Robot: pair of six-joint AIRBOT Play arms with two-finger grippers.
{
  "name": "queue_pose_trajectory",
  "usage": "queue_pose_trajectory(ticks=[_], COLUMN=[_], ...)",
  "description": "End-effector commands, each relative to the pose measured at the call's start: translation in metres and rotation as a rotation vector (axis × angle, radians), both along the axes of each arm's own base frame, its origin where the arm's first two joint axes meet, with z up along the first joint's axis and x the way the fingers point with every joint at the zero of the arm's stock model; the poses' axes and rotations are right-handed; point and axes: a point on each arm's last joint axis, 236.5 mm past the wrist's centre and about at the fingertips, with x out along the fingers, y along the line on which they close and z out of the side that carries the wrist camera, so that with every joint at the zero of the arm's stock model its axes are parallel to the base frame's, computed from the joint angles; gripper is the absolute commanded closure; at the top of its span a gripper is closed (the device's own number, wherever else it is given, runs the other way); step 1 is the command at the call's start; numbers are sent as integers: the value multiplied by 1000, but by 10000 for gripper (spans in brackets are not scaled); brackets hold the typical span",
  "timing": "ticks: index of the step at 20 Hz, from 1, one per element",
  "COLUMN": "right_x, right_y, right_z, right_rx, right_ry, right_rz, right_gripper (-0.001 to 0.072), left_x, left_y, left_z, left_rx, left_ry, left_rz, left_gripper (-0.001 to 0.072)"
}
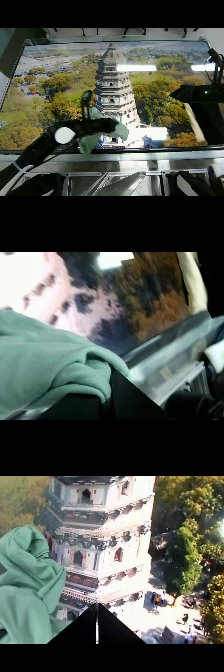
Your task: Fold the shirts.
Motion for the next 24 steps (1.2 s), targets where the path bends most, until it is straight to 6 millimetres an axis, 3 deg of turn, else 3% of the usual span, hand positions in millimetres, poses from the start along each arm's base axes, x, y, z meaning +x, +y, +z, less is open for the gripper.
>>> queue_pose_trajectory(ticks=[1,4,5,6,7,10,13,15,17,20,22,24], right_x=[-5,-6,-7,-8,-9,-9,-10,-13,-17,-21,-21,-19], right_y=[-10,-8,-8,-8,-8,-8,-7,-6,1,18,31,42], right_z=[3,3,3,2,2,2,-3,-14,-26,-39,-40,-36], right_rx=[0,18,18,17,17,17,20,27,57,108,123,130], right_ry=[13,28,31,35,37,38,50,81,117,148,142,121], right_rz=[-36,-50,-49,-46,-44,-43,-44,-42,-33,-10,13,34], right_gripper=[676,676,676,676,676,676,676,676,676,676,676,676], left_x=[-34,-43,-45,-46,-49,-61,-58,-59,-60,-56,-42,-28], left_y=[-67,-97,-97,-92,-80,-15,85,146,198,222,235,248], left_z=[-31,-44,-42,-39,-32,-11,-8,-21,-50,-84,-100,-116], left_rx=[14,74,100,125,158,269,397,398,390,200,90,92], left_ry=[57,69,68,71,75,65,47,93,181,307,364,384], left_rz=[-88,-200,-250,-299,-356,-493,-369,-199,-24,111,196,242], left_gripper=[691,687,451,135,98,98,98,99,99,99,99,99])
